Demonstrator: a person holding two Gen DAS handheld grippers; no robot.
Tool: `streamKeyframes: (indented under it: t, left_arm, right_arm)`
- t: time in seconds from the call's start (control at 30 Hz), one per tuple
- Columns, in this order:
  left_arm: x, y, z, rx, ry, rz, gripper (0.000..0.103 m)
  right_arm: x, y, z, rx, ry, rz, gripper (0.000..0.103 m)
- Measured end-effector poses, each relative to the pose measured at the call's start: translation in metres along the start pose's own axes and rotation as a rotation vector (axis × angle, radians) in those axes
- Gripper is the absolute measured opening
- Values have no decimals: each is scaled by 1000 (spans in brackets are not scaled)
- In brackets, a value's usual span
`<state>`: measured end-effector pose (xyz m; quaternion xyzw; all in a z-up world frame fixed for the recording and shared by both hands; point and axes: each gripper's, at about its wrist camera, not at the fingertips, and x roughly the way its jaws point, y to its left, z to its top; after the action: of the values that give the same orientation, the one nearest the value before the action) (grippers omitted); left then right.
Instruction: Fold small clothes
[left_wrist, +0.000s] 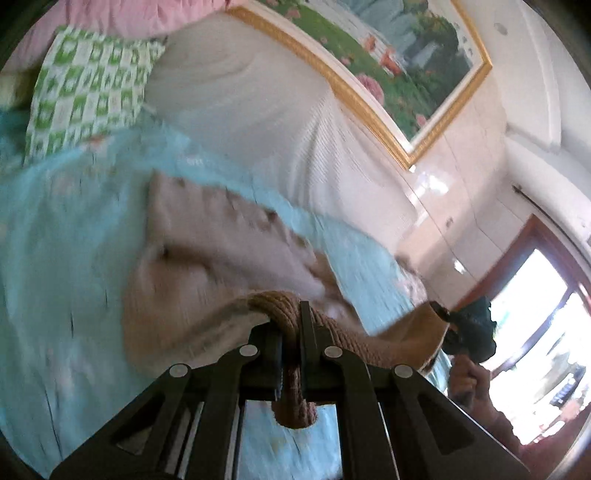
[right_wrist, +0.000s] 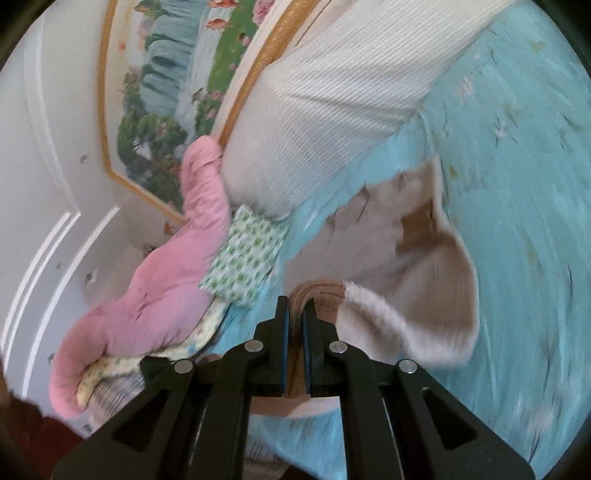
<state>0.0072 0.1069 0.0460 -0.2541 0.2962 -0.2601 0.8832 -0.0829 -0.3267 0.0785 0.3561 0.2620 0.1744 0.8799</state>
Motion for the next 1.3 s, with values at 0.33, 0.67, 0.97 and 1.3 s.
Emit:
streamKeyframes:
  t: [0.33,0.67,0.97,1.3]
  left_arm:
    - [104,53,107,9,-36,137,4]
    - [207,138,152,-81,58,257,4]
    - [258,173,145,-91,148,342,9]
    - [202,109,97,21,231,236,41]
  right_arm:
    - [99,-10,103,-33,-20,-162,7]
    - [191,-69,146,-12,31,-361,7]
    - [224,-114,142,32,80,-442,11]
    - [183,-48,111,-166,70,-397,47]
